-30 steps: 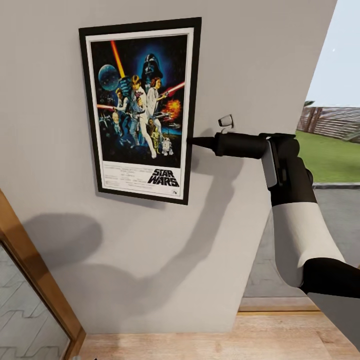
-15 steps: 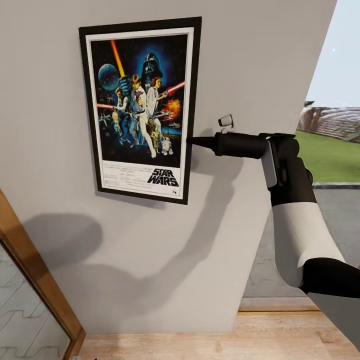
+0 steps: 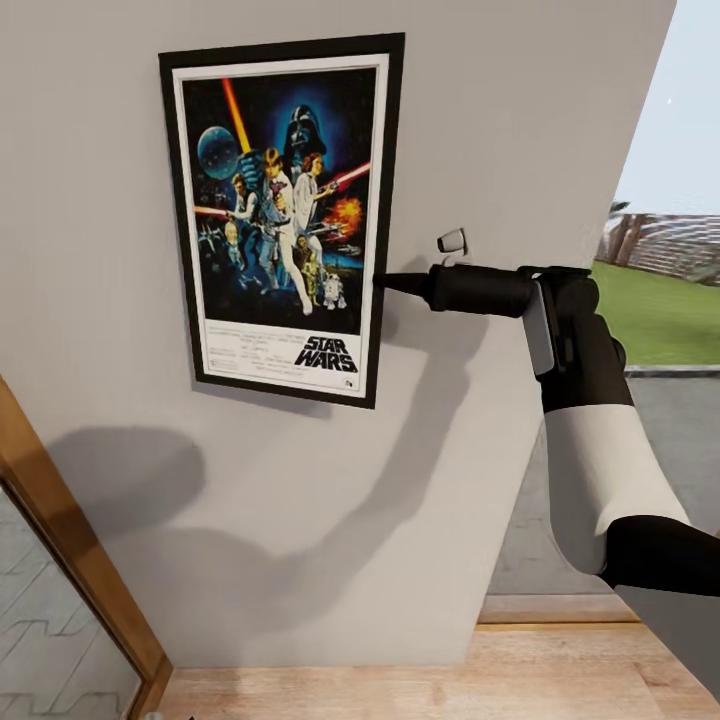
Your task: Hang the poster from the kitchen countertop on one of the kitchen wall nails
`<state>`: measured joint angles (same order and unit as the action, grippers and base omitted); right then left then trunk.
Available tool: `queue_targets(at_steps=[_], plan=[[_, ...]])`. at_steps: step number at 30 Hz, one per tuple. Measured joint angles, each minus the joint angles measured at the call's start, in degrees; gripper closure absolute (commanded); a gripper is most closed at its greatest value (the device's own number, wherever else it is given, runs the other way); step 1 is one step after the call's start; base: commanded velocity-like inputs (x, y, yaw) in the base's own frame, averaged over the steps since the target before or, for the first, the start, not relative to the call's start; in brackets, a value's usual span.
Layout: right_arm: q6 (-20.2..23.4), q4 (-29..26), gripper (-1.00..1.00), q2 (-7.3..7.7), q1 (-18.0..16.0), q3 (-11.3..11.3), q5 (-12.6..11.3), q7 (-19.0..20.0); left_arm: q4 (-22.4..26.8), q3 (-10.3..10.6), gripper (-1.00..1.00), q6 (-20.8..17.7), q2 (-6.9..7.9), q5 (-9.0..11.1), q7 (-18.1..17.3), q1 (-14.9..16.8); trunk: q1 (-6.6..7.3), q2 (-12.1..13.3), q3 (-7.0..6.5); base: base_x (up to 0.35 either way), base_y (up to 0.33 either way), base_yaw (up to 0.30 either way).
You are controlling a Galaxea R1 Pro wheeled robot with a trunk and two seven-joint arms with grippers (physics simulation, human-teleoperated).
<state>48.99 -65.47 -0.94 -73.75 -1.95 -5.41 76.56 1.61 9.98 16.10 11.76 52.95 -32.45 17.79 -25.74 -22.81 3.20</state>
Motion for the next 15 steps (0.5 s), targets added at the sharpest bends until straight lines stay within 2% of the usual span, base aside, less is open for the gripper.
queue_targets(at_steps=[15], plan=[[0.2, 0.0, 1.0, 0.0, 0.0, -0.1, -0.4, -0.8, 0.0, 0.0, -1.0, 0.0, 0.0, 0.0, 0.0, 0.0, 0.0, 0.0, 0.0, 0.0, 0.042, 0.0]])
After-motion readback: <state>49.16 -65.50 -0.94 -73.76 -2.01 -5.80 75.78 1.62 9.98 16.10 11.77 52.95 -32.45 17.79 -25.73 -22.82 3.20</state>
